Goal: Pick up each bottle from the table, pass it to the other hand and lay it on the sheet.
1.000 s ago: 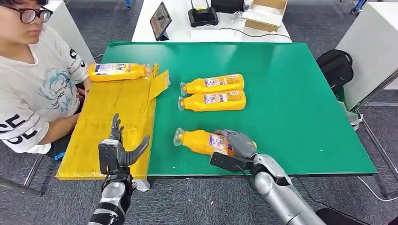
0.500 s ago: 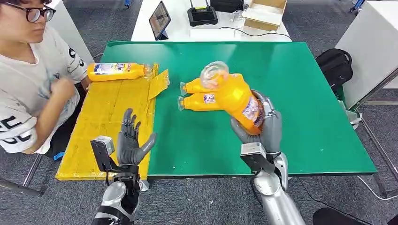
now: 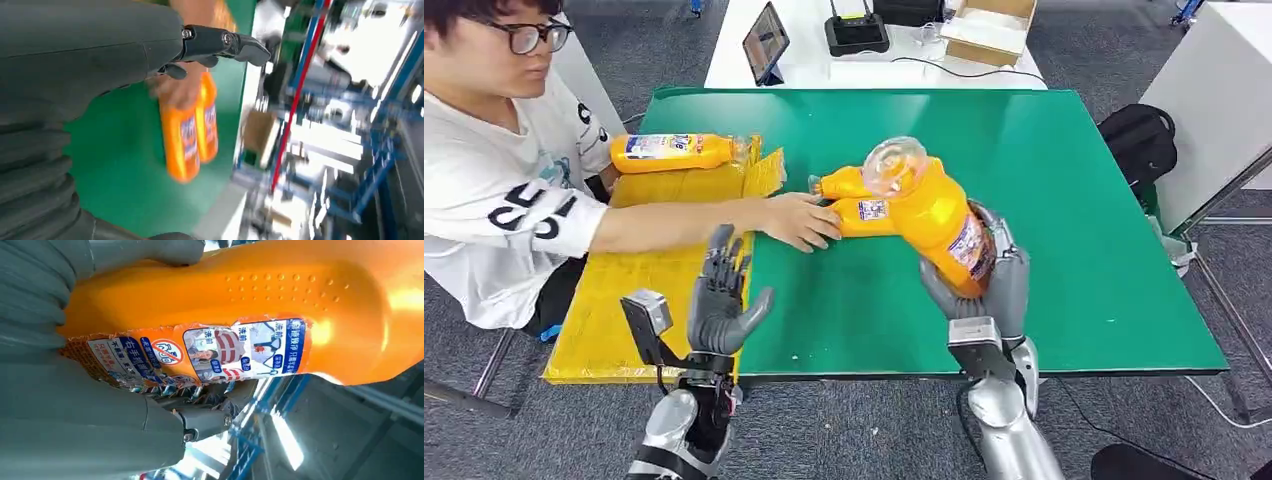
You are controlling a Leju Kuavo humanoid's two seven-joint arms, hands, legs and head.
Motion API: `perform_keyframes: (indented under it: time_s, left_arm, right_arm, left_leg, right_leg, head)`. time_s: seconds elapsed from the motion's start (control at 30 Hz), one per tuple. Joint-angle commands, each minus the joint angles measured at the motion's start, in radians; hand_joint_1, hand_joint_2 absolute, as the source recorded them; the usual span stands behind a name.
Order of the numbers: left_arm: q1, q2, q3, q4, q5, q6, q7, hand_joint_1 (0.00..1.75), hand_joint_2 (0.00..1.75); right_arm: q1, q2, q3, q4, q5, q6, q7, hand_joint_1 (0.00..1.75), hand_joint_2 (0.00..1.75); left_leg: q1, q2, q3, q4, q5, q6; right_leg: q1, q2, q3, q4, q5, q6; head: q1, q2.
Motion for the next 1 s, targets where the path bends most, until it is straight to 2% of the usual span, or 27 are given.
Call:
perform_keyframes:
  time_s: [0.03, 0.17, 0.2, 0.23, 0.43, 0.63, 0.7, 0.77, 0.8, 1.0]
  left_arm:
    - [0.005, 0.060, -0.134, -0.052, 0.076, -0.107, 0.033, 0.00, 1.75]
    - [-0.001, 0.062, -0.155, -0.040, 0.098, -0.143, 0.041, 0.00, 1.75]
    - [0.001, 0.057, -0.157, -0.030, 0.140, -0.175, 0.068, 0.00, 1.75]
    - [0.000, 0.058, -0.165, -0.028, 0.128, -0.175, 0.061, 0.00, 1.75]
    - [0.001, 0.057, -0.213, -0.013, 0.088, -0.189, 0.052, 0.00, 1.75]
    - [0.000, 0.053, -0.240, 0.001, 0.007, -0.146, 0.018, 0.00, 1.75]
    - [-0.008, 0.053, -0.256, 0.014, -0.042, -0.115, 0.003, 0.00, 1.75]
    - [-0.013, 0.052, -0.261, 0.019, -0.068, -0.098, -0.009, 0.00, 1.75]
    - [-0.018, 0.052, -0.263, 0.030, -0.129, -0.040, -0.016, 0.00, 1.75]
    - [-0.025, 0.050, -0.252, 0.069, -0.170, -0.020, -0.025, 0.00, 1.75]
  right_arm:
    - [0.012, 0.067, 0.102, 0.230, -0.023, 0.113, -0.051, 1.75, 1.75]
    - [-0.010, 0.093, 0.163, 0.335, -0.016, 0.158, -0.058, 1.75, 1.75]
    - [-0.021, 0.105, 0.180, 0.365, -0.018, 0.167, -0.056, 1.75, 1.75]
    - [-0.029, 0.113, 0.188, 0.383, -0.024, 0.179, -0.052, 1.75, 1.75]
    - [-0.068, 0.146, 0.246, 0.503, -0.036, 0.212, -0.035, 1.75, 1.75]
    - [-0.110, 0.188, 0.279, 0.590, -0.055, 0.234, -0.021, 1.75, 1.75]
    - [-0.128, 0.201, 0.302, 0.610, -0.066, 0.242, -0.019, 1.75, 1.75]
    - [-0.133, 0.203, 0.317, 0.611, -0.069, 0.248, -0.015, 1.75, 1.75]
    - [-0.136, 0.203, 0.328, 0.613, -0.075, 0.254, -0.008, 1.75, 1.75]
    - [-0.142, 0.199, 0.349, 0.631, -0.078, 0.259, 0.003, 1.75, 1.75]
  left_leg:
    - [0.001, 0.004, 0.007, -0.002, -0.002, 0.001]
    - [0.001, 0.003, 0.003, -0.002, -0.001, 0.000]
    - [0.001, 0.005, 0.008, -0.003, -0.002, 0.001]
    - [0.001, 0.004, 0.004, -0.002, -0.001, 0.000]
    - [0.001, 0.004, 0.004, -0.002, -0.001, 0.001]
    - [0.001, 0.005, 0.007, -0.002, -0.002, 0.001]
    - [0.000, 0.002, 0.002, -0.001, -0.001, 0.000]
    - [0.001, 0.003, 0.006, -0.002, -0.002, 0.001]
    - [0.001, 0.003, 0.004, -0.001, -0.001, 0.001]
    - [0.001, 0.001, 0.004, -0.001, -0.001, 0.001]
  right_leg:
    - [0.002, 0.002, 0.006, -0.002, -0.001, -0.004]
    - [0.001, 0.002, 0.002, -0.002, 0.000, -0.002]
    - [0.002, 0.004, 0.006, -0.003, -0.001, -0.004]
    - [0.001, 0.003, 0.002, -0.002, 0.000, -0.003]
    - [0.001, 0.002, 0.003, -0.002, 0.000, -0.003]
    - [0.001, 0.004, 0.005, -0.002, -0.001, -0.004]
    - [0.001, 0.001, 0.001, -0.001, -0.001, -0.002]
    - [0.002, 0.002, 0.005, -0.001, -0.002, -0.004]
    - [0.001, 0.001, 0.003, -0.001, -0.001, -0.003]
    - [0.001, 0.000, 0.003, -0.001, -0.001, -0.003]
  head:
    - [0.000, 0.000]
    - [0.000, 0.000]
    - [0.000, 0.000]
    - [0.000, 0.000]
    - [0.000, 0.000]
    - [0.000, 0.000]
    - [0.000, 0.000]
    - [0.000, 0.000]
    - [0.000, 0.000]
    - [0.000, 0.000]
